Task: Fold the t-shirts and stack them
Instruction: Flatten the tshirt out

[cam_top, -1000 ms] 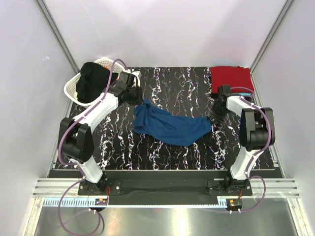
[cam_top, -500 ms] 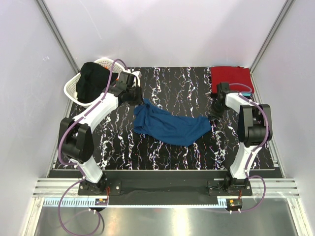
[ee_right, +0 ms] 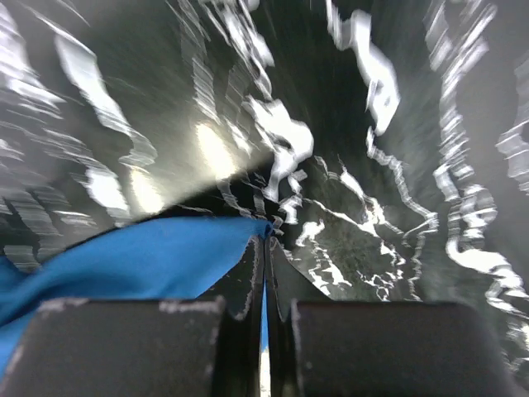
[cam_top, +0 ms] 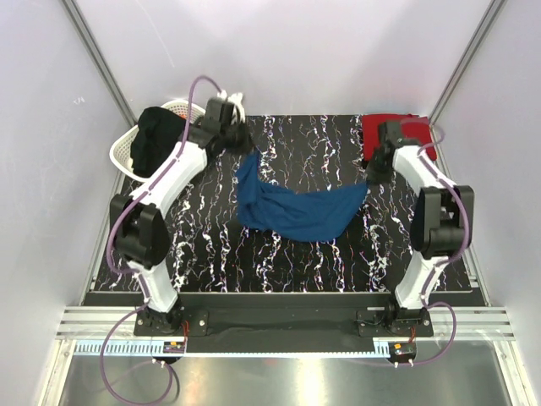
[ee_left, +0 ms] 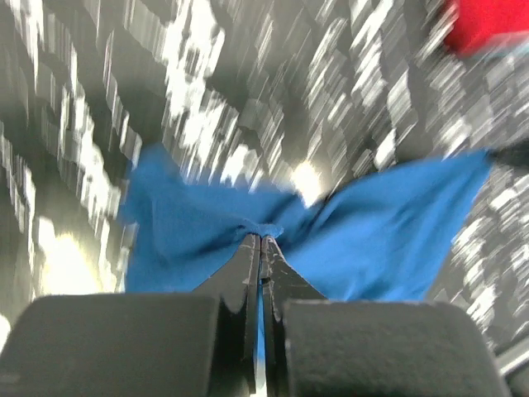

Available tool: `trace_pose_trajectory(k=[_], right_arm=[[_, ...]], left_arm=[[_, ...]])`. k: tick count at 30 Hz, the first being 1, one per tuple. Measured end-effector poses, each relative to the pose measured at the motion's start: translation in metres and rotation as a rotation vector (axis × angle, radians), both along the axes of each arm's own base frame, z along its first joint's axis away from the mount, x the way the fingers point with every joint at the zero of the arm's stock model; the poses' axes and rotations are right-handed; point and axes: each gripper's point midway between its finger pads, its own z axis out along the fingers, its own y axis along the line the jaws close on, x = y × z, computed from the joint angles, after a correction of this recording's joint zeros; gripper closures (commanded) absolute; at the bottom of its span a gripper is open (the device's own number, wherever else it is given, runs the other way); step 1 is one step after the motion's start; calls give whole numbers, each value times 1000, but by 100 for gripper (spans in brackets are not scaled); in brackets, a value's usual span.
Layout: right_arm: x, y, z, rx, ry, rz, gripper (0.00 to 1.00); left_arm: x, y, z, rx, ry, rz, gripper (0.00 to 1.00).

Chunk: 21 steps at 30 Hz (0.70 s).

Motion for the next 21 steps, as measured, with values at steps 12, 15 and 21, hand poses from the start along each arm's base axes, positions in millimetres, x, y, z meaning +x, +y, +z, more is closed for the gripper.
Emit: trace_pose_trajectory(k=[12, 15, 21], right_arm=[[-31, -31, 397, -61, -942, -136, 100], [-76, -11, 428, 40, -1054, -45, 100], [-106, 67, 317, 359, -847, 241, 100]], left_arm=[[63, 20, 213, -350, -525, 103, 100], [62, 42, 193, -359, -499, 135, 87], [38, 63, 40, -237, -175, 187, 63]])
